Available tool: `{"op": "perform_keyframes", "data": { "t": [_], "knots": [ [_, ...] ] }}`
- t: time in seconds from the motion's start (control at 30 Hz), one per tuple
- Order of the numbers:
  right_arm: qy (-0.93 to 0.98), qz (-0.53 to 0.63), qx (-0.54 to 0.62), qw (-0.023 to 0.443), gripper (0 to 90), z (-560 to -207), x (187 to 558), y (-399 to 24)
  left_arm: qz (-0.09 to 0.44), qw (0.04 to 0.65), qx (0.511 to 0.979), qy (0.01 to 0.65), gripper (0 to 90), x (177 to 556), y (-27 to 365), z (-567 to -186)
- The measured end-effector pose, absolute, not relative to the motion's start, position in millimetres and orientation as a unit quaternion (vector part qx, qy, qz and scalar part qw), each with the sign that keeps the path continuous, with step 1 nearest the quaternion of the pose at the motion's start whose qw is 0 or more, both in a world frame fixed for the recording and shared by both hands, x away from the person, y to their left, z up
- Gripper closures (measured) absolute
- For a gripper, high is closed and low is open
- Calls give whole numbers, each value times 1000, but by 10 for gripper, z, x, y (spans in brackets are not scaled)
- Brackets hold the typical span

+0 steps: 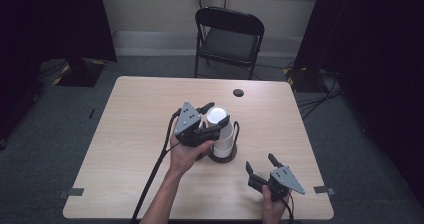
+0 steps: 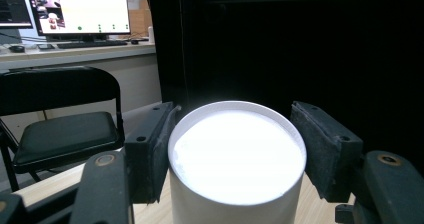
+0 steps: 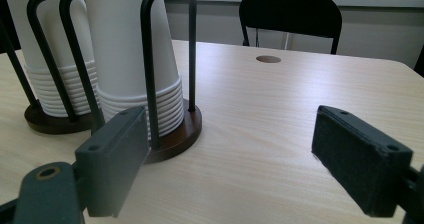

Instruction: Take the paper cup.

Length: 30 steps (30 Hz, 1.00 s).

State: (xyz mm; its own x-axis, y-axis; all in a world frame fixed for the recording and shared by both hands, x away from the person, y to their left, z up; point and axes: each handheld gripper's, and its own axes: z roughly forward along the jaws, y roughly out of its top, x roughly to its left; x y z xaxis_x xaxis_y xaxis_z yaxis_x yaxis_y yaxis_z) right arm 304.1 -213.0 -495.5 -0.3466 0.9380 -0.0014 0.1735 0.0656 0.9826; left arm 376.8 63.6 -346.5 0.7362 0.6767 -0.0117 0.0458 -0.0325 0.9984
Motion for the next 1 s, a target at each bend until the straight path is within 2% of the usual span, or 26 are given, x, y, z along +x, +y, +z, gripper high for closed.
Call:
{"op": "perform_keyframes", "data": {
  "t": [0.4,0.6,1.0],
  "knots": [
    [634,521,438,366,143,-4955,3048,-2128,227,644,672,286,359,3676,739,-3498],
    [635,522,438,365,143,-4955,3050,-2128,194,666,658,294,359,3623,791,-3548],
    [647,523,427,354,138,-4951,3052,-2114,173,650,673,310,359,3525,833,-3715]
  ]
}}
